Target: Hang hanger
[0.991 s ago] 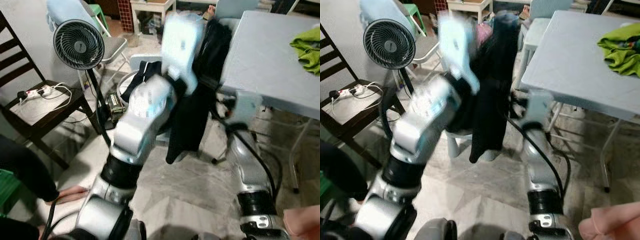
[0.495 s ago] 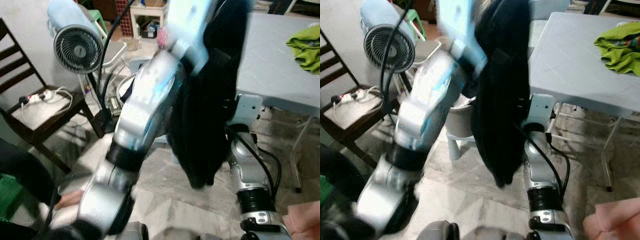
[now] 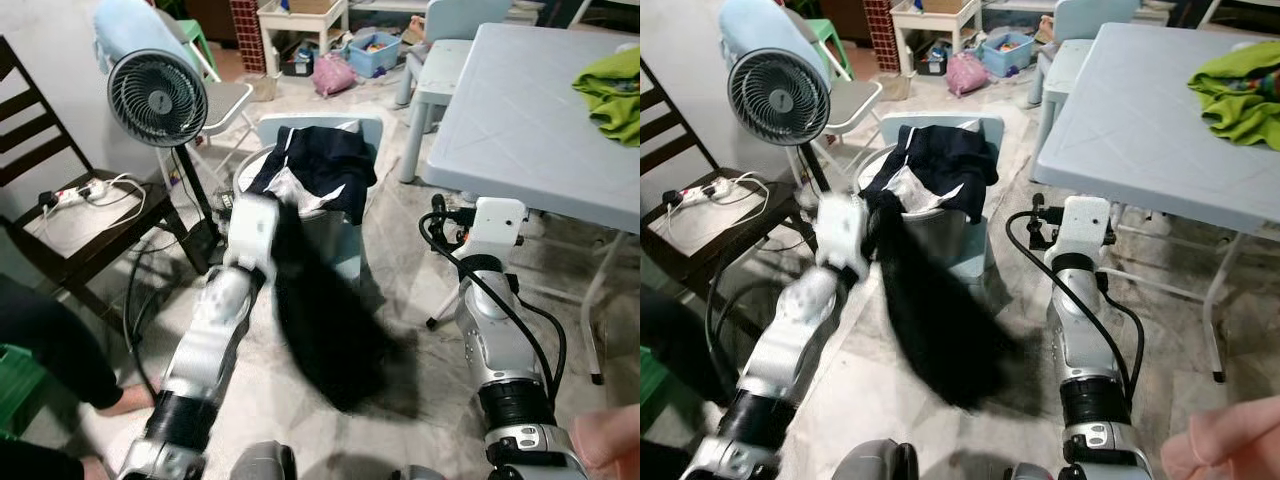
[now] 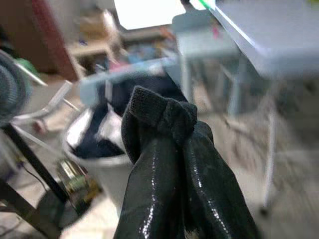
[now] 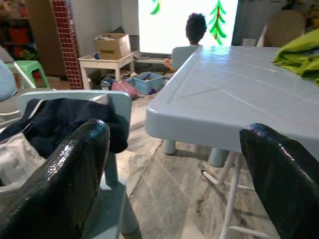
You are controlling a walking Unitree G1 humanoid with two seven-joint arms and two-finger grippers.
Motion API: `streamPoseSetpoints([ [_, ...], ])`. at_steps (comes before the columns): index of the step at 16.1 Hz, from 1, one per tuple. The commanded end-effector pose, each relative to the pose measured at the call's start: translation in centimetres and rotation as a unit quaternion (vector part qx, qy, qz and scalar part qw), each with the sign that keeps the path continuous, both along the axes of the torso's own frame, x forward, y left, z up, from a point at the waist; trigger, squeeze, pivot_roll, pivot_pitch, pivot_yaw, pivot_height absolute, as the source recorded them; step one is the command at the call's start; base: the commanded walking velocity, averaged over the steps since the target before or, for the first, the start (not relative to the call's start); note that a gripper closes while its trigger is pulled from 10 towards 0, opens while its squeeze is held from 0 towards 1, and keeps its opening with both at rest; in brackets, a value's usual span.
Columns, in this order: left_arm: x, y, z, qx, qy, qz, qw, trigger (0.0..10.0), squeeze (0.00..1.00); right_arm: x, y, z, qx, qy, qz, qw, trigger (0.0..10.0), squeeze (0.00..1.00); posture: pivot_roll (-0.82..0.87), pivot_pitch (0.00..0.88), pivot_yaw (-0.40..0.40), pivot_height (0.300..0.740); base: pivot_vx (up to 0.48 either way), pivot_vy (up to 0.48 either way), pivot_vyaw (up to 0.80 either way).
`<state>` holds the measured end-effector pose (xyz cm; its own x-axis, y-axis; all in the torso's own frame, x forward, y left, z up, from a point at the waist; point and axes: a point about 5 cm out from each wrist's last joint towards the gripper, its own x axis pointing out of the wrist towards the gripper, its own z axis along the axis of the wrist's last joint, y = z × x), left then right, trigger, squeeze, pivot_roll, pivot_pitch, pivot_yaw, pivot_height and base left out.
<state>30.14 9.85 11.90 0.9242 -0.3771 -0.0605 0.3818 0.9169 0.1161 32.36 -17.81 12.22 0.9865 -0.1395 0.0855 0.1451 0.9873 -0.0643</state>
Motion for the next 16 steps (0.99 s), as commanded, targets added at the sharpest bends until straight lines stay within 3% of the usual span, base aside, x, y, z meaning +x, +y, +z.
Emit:
streamPoseSetpoints([
  [1, 0.1, 0.0, 1.1, 0.008, -0.03, -0.016, 0.999, 10.0, 0.0, 0.3, 0.3, 0.5, -0.009, -0.003, 0.008, 1.0, 10.0, 0.0, 0.04, 0.02, 0.058, 0.74, 0.0, 0.0, 0.0],
  [5, 0.2, 1.3, 0.8, 0.001, -0.025, 0.018, 1.0, 10.0, 0.0, -0.3, -1.1, 0.0, -0.006, 0.007, -0.013, 1.0, 10.0, 0.0, 0.02, 0.026, 0.067, 0.74, 0.0, 0.0, -0.8],
  [8, -0.2, 0.7, 0.6, -0.015, -0.014, 0.003, 1.0, 10.0, 0.0, -1.0, -0.9, -0.5, -0.004, 0.014, -0.012, 1.0, 10.0, 0.0, 0.01, 0.034, 0.067, 0.74, 0.0, 0.0, -0.8],
  [14, -0.3, 0.5, 0.6, -0.024, -0.012, 0.007, 1.0, 10.0, 0.0, -0.6, -0.6, 0.0, -0.008, 0.006, -0.001, 1.0, 10.0, 0.0, 0.01, 0.04, 0.065, 0.74, 0.0, 0.312, -0.8],
  [16, -0.1, 0.5, 0.6, -0.03, -0.009, 0.013, 0.999, 10.0, 0.0, -0.8, -0.6, 0.0, -0.009, 0.006, 0.004, 1.0, 10.0, 0.0, 0.01, 0.043, 0.064, 0.74, 0.0, 0.48, 0.0],
])
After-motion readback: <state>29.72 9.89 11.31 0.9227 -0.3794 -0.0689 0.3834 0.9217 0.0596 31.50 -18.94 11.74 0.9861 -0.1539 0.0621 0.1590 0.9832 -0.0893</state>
